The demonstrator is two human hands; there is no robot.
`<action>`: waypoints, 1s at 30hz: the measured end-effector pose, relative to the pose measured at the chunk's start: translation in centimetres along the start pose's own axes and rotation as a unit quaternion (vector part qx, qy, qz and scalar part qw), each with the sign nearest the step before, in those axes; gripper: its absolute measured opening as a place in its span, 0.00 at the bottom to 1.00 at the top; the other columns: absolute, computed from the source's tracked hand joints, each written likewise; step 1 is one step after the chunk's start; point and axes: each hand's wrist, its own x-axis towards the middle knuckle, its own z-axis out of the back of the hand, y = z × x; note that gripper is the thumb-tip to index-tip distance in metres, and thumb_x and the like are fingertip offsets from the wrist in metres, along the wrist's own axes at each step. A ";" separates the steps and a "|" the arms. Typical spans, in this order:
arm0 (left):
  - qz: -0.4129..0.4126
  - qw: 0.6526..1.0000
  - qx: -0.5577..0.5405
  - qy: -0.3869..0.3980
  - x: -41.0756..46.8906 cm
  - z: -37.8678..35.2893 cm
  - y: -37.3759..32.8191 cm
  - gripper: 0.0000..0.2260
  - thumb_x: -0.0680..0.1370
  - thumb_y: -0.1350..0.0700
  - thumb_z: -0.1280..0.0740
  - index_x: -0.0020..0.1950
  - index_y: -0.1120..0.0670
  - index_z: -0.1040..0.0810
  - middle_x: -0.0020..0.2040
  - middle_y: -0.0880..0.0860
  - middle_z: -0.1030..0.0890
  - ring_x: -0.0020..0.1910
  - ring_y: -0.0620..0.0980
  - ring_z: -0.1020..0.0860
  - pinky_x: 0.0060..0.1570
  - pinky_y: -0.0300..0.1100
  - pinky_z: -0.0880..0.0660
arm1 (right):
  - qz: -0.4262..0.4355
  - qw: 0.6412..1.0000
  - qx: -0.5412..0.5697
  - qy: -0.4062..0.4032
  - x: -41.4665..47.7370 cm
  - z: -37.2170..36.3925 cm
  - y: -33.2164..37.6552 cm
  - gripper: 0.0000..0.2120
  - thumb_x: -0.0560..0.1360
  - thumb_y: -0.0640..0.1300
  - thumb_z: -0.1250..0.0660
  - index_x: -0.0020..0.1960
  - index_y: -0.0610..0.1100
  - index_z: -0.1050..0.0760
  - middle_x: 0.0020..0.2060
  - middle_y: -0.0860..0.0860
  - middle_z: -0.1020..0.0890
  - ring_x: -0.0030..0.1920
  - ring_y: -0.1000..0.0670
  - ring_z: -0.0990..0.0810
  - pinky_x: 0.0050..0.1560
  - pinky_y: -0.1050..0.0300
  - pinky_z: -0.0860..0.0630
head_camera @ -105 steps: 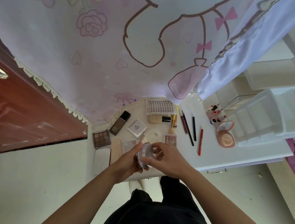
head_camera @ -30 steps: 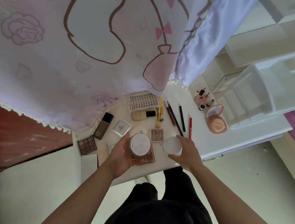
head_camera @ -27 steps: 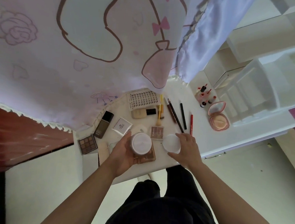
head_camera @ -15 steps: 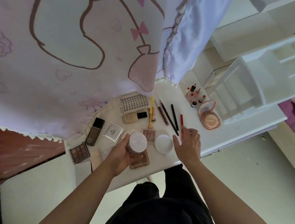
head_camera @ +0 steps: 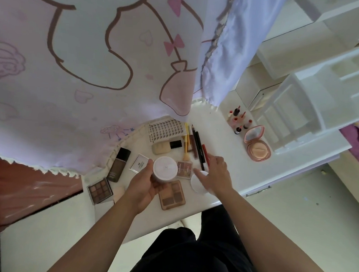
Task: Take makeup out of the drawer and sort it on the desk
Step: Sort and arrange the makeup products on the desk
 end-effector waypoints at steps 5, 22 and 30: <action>-0.022 0.999 0.014 0.028 0.0 -0.2 -0.3 0.18 0.83 0.46 0.40 0.64 0.57 0.25 0.61 0.60 0.20 0.56 0.57 0.18 0.48 0.49 0.18 | 0.036 0.987 -0.153 0.043 -2.8 -1.2 -1.1 0.58 0.61 0.71 0.26 0.79 0.49 0.52 0.67 0.45 0.39 0.67 0.43 0.35 0.68 0.47 0.36; -0.042 0.991 0.115 -0.046 1.5 -6.5 1.9 0.12 0.82 0.50 0.36 0.55 0.58 0.20 0.51 0.60 0.19 0.46 0.52 0.22 0.43 0.45 0.23 | 0.121 0.974 -0.187 0.045 -2.1 0.8 -3.3 0.42 0.72 0.66 0.33 0.78 0.50 0.44 0.64 0.44 0.31 0.62 0.43 0.29 0.61 0.49 0.29; -0.073 0.987 0.122 -0.070 3.4 -8.7 0.8 0.10 0.82 0.57 0.36 0.60 0.61 0.22 0.48 0.57 0.17 0.41 0.50 0.19 0.47 0.44 0.20 | 0.151 0.983 -0.091 0.044 -2.1 3.6 -6.0 0.40 0.67 0.64 0.29 0.71 0.44 0.34 0.60 0.47 0.29 0.59 0.44 0.25 0.57 0.52 0.27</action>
